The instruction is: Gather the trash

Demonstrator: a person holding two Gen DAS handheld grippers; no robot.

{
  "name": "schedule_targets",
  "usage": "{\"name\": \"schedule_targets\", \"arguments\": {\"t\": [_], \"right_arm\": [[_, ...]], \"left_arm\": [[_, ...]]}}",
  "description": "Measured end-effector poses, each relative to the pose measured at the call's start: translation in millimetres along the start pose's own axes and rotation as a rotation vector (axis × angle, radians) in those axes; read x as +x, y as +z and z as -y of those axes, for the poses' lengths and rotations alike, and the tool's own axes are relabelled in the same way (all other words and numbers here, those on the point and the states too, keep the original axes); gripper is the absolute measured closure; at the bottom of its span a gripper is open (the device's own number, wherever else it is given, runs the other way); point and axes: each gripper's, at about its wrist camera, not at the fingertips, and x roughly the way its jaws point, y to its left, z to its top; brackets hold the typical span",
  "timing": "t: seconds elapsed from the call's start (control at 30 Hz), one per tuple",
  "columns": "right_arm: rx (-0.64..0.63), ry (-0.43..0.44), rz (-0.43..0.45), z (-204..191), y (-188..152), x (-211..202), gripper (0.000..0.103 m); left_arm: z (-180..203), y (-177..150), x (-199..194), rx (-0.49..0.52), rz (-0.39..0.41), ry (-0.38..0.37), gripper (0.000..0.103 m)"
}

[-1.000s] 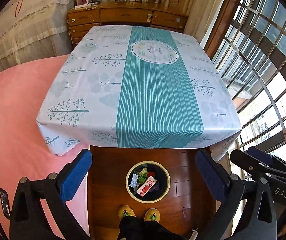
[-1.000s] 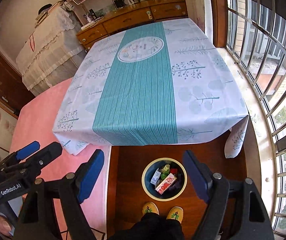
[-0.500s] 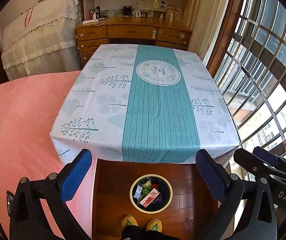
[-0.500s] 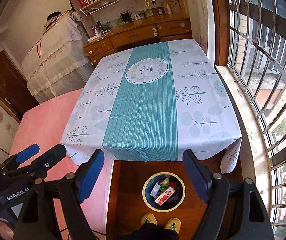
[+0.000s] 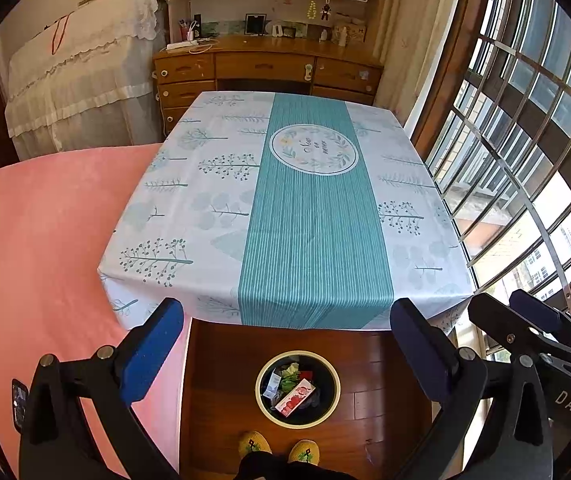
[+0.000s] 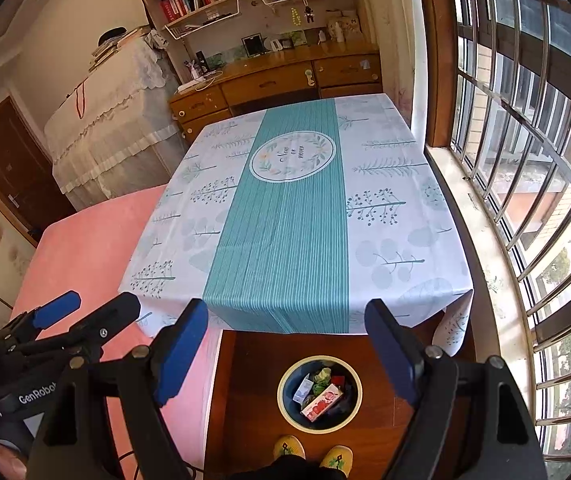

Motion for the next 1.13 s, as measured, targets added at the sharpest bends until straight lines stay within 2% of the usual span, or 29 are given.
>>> {"name": "schedule_targets", "arguments": {"t": [0.63, 1.13], "right_arm": [[-0.004, -0.024, -0.015, 2.1, 4.3, 7.3, 0.022], [-0.004, -0.022, -0.016, 1.6, 4.2, 8.1, 0.022]], "left_arm": [[8.3, 5.4, 5.0, -0.009, -0.003, 0.048, 0.002], [8.3, 4.4, 5.0, -0.018, -0.002, 0.055, 0.002]]}}
